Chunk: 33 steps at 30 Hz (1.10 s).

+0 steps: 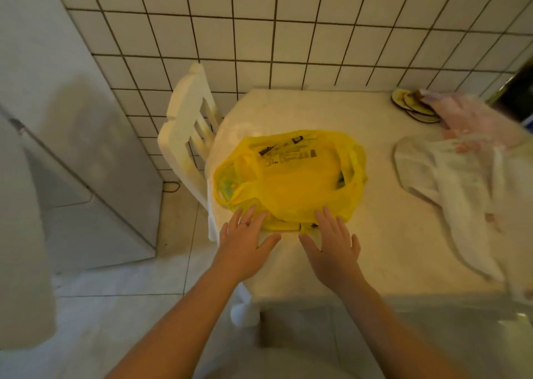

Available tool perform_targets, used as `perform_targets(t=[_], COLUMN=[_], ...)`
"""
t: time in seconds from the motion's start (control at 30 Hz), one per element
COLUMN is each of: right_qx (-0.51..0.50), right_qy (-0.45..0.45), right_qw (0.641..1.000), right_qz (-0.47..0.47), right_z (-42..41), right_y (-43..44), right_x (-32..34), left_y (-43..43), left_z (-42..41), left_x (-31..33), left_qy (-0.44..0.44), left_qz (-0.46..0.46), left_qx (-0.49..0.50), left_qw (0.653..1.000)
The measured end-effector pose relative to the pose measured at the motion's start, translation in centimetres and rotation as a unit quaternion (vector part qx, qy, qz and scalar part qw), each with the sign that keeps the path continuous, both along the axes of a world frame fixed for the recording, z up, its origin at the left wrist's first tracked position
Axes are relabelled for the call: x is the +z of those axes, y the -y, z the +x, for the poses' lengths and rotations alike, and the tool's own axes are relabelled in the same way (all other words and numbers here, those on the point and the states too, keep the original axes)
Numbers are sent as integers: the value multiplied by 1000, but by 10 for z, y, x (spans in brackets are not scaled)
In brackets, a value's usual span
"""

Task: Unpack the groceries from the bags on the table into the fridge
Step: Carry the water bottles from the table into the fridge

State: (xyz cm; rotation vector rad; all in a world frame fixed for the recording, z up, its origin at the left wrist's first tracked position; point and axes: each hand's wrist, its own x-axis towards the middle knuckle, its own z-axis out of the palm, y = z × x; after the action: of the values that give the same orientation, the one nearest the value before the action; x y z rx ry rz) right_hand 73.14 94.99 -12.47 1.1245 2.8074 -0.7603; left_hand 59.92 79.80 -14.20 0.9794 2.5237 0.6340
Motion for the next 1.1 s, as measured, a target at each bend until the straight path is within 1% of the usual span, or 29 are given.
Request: perform_targets(t=[0.07, 0.17, 0.3, 0.37, 0.5, 0.7, 0.77, 0.87, 0.97, 1.03, 1.1], right_qx=[-13, -30, -37, -38, -20, -19, -29, -28, -9, -3, -10], right_qy=[-10, -13, 14, 39, 100, 228, 242, 231, 186, 135, 82], right_qw=[1000, 999, 999, 998, 994, 969, 965, 963, 969, 980, 990], right_qz=[-3, 1, 2, 16, 45, 91, 98, 136, 163, 146, 118], right_z=[-17, -42, -72, -83, -106, -137, -139, -131, -118, -112, -105], right_y=[-17, -38, -66, -77, -107, -149, -159, -173, -189, -199, -208], right_x=[-1, -5, -13, -19, -33, -53, -59, -63, -68, -70, -71], left_y=[-16, -37, -63, -73, -94, -124, -124, -124, -133, -143, -155], left_z=[-21, -54, -94, -110, -137, -156, -160, -164, -161, -151, -135], left_x=[-2, -8, -11, -15, -20, -33, -41, -50, -54, -54, -51], left_qy=[-15, -20, -25, -25, -9, -65, -100, -136, -139, -124, -88], left_qz=[2, -23, -63, -86, -114, -187, -204, -221, -178, -148, -115], left_qx=[-12, -37, -56, -37, 39, 90, 88, 46, 17, -24, -81], left_qw=[1000, 999, 996, 995, 993, 976, 970, 965, 974, 981, 986])
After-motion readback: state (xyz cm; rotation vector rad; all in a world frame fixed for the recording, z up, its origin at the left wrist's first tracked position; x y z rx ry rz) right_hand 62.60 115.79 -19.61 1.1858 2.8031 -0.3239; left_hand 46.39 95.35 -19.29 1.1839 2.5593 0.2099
